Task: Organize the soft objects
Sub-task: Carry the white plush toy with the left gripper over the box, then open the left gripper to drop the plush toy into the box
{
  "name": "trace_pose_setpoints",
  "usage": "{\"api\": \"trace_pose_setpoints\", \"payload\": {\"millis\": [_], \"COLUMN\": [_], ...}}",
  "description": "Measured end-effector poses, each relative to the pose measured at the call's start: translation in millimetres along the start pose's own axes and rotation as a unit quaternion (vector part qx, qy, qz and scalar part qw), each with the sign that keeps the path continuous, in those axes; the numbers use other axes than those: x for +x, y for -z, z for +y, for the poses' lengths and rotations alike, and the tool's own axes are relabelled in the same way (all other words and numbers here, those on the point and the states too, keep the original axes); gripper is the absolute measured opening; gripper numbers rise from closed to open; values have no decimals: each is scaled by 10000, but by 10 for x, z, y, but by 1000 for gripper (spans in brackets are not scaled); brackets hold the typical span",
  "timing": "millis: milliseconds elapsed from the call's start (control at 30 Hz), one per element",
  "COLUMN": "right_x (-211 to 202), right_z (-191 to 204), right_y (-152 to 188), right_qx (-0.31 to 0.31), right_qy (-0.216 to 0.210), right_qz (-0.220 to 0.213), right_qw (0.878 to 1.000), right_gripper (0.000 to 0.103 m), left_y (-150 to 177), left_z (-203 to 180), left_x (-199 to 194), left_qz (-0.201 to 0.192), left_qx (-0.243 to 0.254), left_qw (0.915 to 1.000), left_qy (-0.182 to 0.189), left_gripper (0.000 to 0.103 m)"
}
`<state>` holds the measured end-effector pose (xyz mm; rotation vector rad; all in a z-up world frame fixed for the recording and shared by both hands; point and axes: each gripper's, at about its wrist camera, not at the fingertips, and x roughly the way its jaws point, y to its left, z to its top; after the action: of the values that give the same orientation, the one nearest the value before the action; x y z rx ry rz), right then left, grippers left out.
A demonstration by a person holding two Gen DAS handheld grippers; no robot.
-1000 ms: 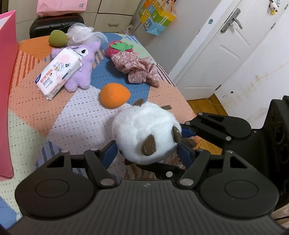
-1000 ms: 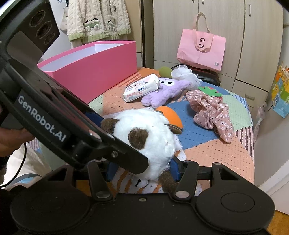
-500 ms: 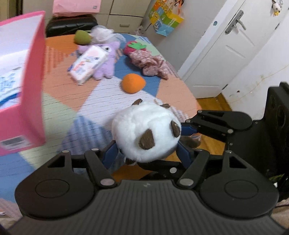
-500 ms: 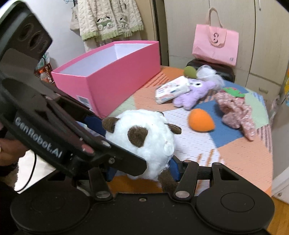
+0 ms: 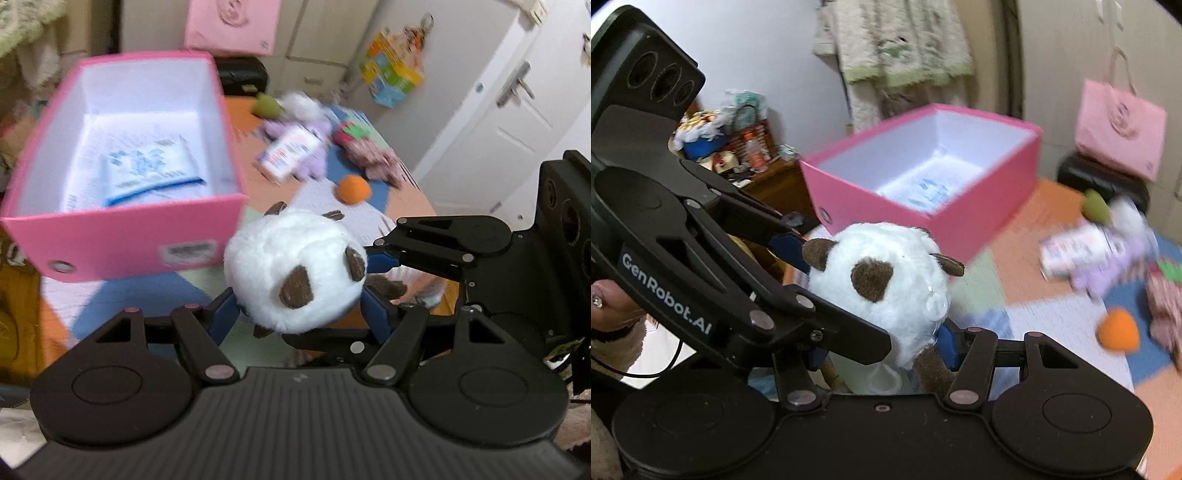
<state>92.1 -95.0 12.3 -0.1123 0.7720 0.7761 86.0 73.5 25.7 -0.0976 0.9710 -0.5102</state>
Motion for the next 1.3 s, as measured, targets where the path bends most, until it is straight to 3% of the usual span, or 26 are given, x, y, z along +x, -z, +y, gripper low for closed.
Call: {"api": "trace_pose_setpoints", "payload": {"millis": [300,500,633,867,1300], "right_x": [212,410,602,1080,1673], "right_z": [144,98,-34,-372,-801], "right_y": [-585,-991,-1276,-1592,-1716], "right_qx": [-430,-505,-596,-749,-895], "right_qy": [-41,52,55,146,618], "right_qz": [-531,-905,-976,-581,222], "right_qw": [9977,9946,9934,9954,9938], "right_gripper": [63,63,63,63,63], "left_y": [-272,-661,-906,-1250,-1660], "left_z": [374,630,837,1254,1698], "left_x": [-353,-350,-242,219,1030], "left_qz": [-867,-1371,-1508,-1349,-349], "left_qx": [-50,-81,-183,-591,-1321], "left_qw": [9956,9889,9866,9879,9905], "left_qy": [-361,-573,-594,-487,-130], "left_gripper": [70,70,70,70,71]}}
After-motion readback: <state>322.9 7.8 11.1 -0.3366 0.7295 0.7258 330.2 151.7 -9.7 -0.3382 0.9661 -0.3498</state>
